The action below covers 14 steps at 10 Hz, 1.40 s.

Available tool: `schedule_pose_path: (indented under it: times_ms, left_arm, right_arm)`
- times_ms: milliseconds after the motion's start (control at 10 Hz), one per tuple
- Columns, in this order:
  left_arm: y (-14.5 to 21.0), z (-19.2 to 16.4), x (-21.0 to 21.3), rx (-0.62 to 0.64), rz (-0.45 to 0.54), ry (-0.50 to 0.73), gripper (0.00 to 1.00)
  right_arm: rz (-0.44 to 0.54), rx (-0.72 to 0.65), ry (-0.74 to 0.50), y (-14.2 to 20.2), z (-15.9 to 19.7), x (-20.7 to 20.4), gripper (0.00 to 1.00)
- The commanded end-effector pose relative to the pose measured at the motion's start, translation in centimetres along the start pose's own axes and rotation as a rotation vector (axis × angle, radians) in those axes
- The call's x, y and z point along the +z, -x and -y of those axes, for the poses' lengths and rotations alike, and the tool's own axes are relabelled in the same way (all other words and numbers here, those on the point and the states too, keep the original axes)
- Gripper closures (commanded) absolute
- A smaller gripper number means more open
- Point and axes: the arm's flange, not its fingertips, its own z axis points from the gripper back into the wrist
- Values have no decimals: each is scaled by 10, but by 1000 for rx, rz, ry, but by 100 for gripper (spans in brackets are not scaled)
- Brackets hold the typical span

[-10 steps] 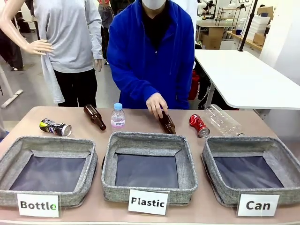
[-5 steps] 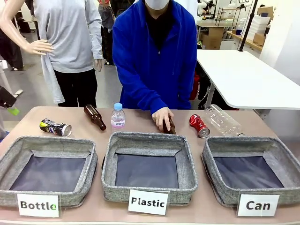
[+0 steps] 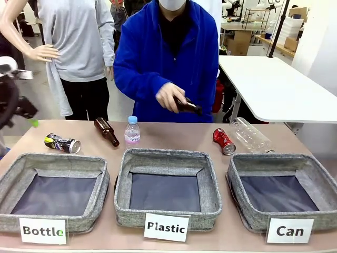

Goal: Sort the can waste into the basket.
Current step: Pick up the can waste from the table and place it in the right Fabric basket.

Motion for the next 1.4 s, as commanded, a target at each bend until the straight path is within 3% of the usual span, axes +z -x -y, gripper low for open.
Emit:
schedule_pose_path:
  times_ms: [0,100,200,400,600,700,1000,1300]
  left_arm:
    - [-27,-18,-4,-152,26,80,0]
    - [-7,-33,13,-208,37,178,0]
    - [37,-60,48,-237,121,254,0]
    - [166,-131,118,-306,303,415,0]
    - [271,-168,143,-315,486,549,0]
    - [298,-179,143,-332,561,561,0]
    - [324,-184,132,-291,606,593,0]
    - [305,-178,131,-279,567,568,0]
  right_arm:
    - [11,30,-26,-3,-1,-1,0]
    - [11,30,-26,-3,-1,-1,0]
    - [11,30,-26,-3,-1,-1,0]
    - [11,30,-26,-3,-1,-1,0]
    - [11,30,-26,-3,-1,-1,0]
    - [11,30,-26,-3,-1,-1,0]
    - [11,30,-26,-3,-1,-1,0]
    - [11,30,-26,-3,-1,-1,0]
